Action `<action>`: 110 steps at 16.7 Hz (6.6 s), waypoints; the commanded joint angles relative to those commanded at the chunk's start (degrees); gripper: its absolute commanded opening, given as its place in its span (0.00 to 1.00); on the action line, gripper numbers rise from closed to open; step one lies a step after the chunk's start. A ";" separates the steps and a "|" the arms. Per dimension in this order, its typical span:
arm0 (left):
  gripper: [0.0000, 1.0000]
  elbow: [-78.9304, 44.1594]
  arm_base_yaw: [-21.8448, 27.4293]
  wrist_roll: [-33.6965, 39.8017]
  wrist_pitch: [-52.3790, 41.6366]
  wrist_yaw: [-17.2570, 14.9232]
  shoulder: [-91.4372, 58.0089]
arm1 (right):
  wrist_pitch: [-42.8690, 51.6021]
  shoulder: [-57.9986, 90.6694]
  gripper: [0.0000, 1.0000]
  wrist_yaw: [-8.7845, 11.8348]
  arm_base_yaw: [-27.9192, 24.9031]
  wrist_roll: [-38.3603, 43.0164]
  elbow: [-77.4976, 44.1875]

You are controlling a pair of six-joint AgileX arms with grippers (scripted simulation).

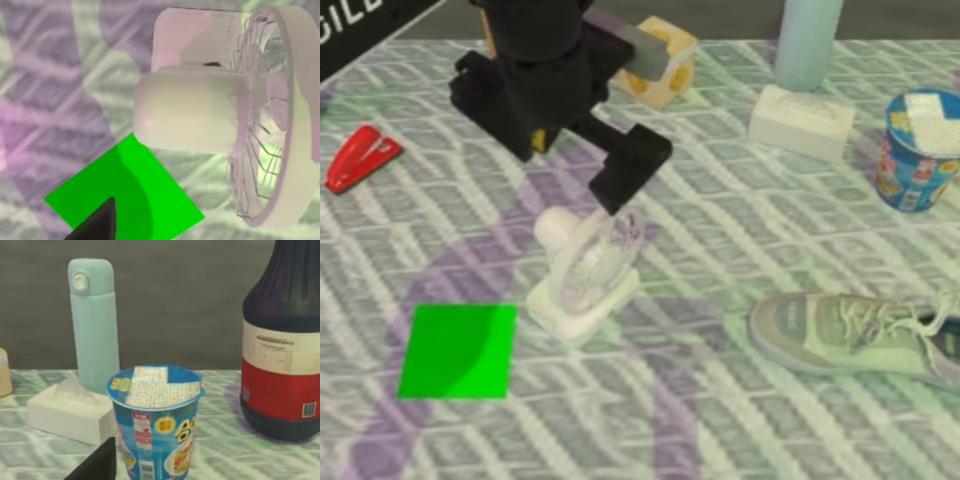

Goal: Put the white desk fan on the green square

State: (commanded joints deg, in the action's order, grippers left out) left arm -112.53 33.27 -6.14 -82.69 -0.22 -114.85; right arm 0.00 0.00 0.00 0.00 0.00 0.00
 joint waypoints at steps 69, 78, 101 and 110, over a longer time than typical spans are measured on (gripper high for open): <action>0.00 17.21 -7.95 -39.89 0.65 -0.13 11.78 | 0.00 0.00 1.00 0.00 0.00 0.00 0.00; 0.00 33.25 -14.04 -64.37 4.59 -0.16 23.82 | 0.00 0.00 1.00 0.00 0.00 0.00 0.00; 0.60 40.16 -14.33 -64.67 12.45 -0.16 22.86 | 0.00 0.00 1.00 0.00 0.00 0.00 0.00; 1.00 40.16 -14.33 -64.67 12.45 -0.16 22.86 | 0.00 0.00 1.00 0.00 0.00 0.00 0.00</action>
State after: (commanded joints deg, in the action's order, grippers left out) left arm -72.36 18.93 -70.81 -70.24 -0.37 -91.99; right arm 0.00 0.00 0.00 0.00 0.00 0.00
